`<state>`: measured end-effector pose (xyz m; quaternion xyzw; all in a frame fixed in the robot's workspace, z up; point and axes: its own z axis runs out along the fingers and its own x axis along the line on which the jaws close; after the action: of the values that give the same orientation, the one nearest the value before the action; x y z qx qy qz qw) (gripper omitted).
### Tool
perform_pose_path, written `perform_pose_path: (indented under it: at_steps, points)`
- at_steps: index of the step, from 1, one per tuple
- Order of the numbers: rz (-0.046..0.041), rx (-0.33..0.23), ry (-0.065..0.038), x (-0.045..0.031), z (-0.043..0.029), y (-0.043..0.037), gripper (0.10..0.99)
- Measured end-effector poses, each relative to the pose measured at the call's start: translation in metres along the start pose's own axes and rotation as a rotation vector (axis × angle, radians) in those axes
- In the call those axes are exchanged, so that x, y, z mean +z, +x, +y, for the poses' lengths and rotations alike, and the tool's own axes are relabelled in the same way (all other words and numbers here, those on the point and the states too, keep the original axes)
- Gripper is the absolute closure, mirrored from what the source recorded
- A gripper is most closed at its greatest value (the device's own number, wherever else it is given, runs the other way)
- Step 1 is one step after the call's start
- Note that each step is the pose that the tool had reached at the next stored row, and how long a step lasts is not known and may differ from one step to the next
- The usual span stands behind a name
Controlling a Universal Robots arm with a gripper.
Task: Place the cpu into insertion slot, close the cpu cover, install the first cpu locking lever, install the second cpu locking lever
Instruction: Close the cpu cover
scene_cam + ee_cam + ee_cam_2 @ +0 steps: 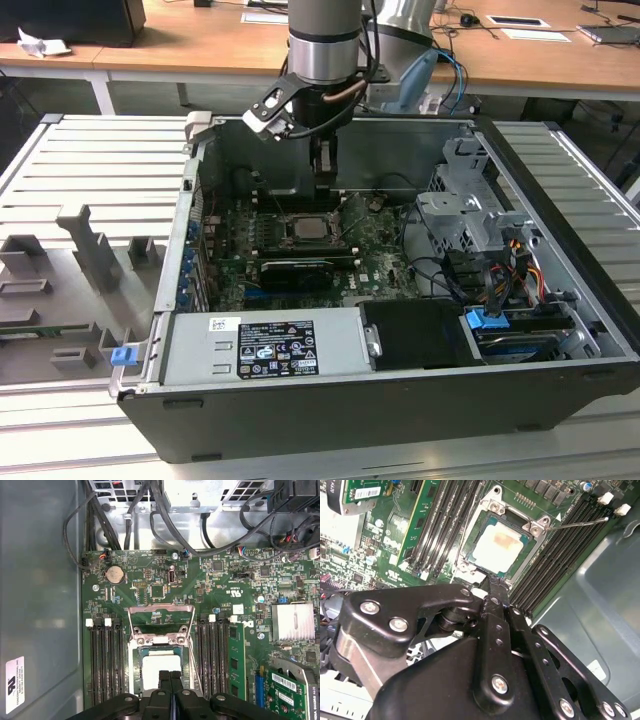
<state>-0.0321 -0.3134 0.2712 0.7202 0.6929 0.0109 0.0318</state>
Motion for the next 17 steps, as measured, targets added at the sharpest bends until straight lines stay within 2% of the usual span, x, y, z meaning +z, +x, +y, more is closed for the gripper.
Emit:
perform_pose_path:
  at_steps: [9,12,17]
  points:
    - [-0.0044,0.000,0.007,-0.0008,0.0063,0.0003,0.980]
    - [-0.0110,-0.001,0.007,-0.0085,0.0069,0.0004,0.980]
    - [-0.0150,-0.001,0.006,-0.0168,0.0074,0.0003,0.980]
